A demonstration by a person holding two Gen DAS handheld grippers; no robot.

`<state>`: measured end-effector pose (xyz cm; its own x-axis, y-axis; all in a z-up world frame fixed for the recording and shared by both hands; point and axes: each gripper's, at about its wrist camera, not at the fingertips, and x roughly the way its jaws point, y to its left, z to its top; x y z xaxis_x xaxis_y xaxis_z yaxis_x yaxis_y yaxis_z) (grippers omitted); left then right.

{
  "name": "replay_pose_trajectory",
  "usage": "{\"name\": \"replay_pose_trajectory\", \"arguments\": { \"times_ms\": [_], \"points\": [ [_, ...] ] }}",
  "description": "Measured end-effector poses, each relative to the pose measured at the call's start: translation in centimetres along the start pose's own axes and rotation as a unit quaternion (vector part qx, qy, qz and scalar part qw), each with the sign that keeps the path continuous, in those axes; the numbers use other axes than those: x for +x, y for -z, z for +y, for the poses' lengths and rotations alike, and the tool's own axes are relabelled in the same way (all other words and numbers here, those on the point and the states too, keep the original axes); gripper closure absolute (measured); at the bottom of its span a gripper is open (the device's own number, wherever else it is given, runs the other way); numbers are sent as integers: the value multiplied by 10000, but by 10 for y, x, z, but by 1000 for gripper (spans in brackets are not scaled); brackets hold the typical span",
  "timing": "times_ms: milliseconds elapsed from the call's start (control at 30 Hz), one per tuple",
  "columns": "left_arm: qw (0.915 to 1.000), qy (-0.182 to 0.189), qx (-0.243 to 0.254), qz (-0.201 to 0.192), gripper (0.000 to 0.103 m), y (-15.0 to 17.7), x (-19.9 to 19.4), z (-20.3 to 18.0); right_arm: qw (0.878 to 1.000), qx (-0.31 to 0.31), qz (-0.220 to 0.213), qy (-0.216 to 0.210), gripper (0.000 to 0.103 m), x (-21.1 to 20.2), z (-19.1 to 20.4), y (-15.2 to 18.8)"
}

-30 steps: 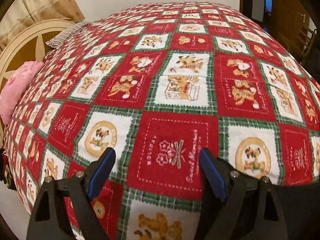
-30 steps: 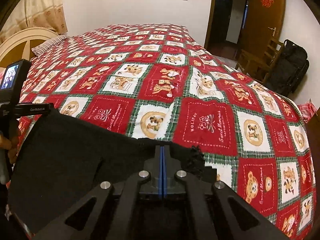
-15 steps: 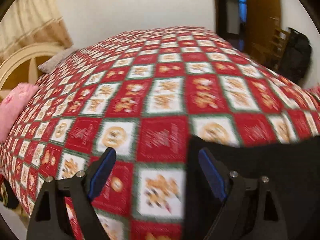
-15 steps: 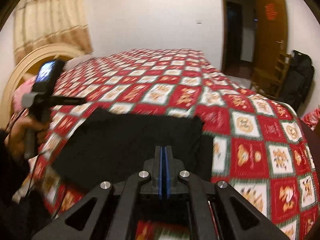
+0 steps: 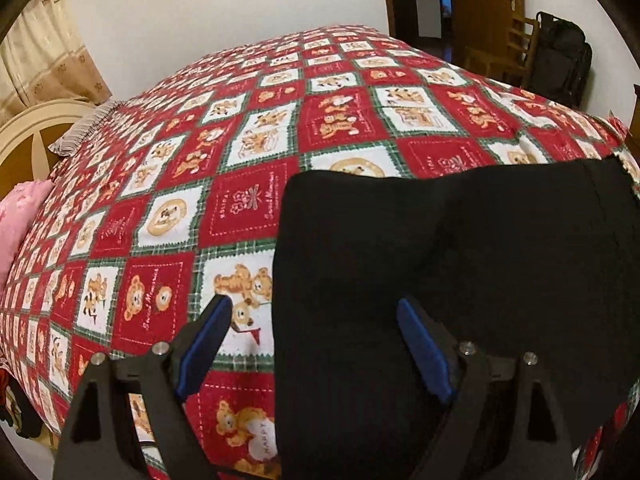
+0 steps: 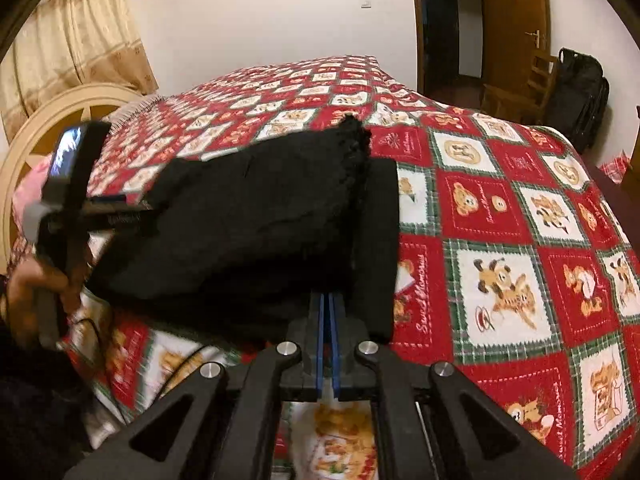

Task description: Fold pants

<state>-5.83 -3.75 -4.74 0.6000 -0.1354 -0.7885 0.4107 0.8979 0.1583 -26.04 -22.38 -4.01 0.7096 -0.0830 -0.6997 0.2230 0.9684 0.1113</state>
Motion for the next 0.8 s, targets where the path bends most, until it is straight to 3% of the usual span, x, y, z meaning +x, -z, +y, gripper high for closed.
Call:
{"name": "replay_pose_trajectory", "arguments": {
  "times_ms": [67, 133, 167, 200, 233, 267, 367, 400, 433, 467, 600, 733, 800],
  "points": [
    [10000, 71, -25, -58, 15, 1, -6, 2, 9997, 29, -262, 3, 100, -12, 1, -13],
    [9998, 120, -112, -126, 15, 2, -10, 5, 9979, 271, -503, -309, 96, -22, -2, -25],
    [9997, 149, -132, -129, 15, 2, -10, 6, 9962, 387, -612, -485, 79, -24, -6, -29],
    [9997, 153, -137, -113, 15, 2, -9, 6, 9957, 438, -658, -490, 50, -23, -7, -31],
    [9998, 135, -134, -95, 15, 2, -8, 6, 9958, 440, -702, -377, 39, -19, -9, -35],
    [9998, 123, -130, -85, 15, 2, -7, 6, 9960, 422, -707, -343, 35, -16, -8, -35],
    [9998, 137, -142, -97, 15, 3, -8, 10, 9985, 376, -259, -310, 38, 12, -6, -32],
    [9997, 111, -172, -93, 15, 3, -8, 13, 9990, 307, -105, -295, 55, 19, -3, -30],
    [9997, 103, -206, -80, 15, 3, -7, 16, 9988, 252, 154, -384, 66, 33, 0, -26],
    [9997, 79, -240, -62, 15, 3, -7, 19, 9984, 296, 220, -435, 68, 36, 0, -20],
    [9994, 90, -332, 58, 15, 5, 0, 27, 9993, -134, 308, -161, 75, 26, 16, -16],
    [9997, 96, -181, 149, 15, 7, 7, 16, 9992, -32, 389, -110, 76, 24, 7, -10],
    [9998, 14, -104, 172, 15, 7, 8, 11, 9987, 299, 319, -249, 76, 28, -2, -10]
  ]
}}
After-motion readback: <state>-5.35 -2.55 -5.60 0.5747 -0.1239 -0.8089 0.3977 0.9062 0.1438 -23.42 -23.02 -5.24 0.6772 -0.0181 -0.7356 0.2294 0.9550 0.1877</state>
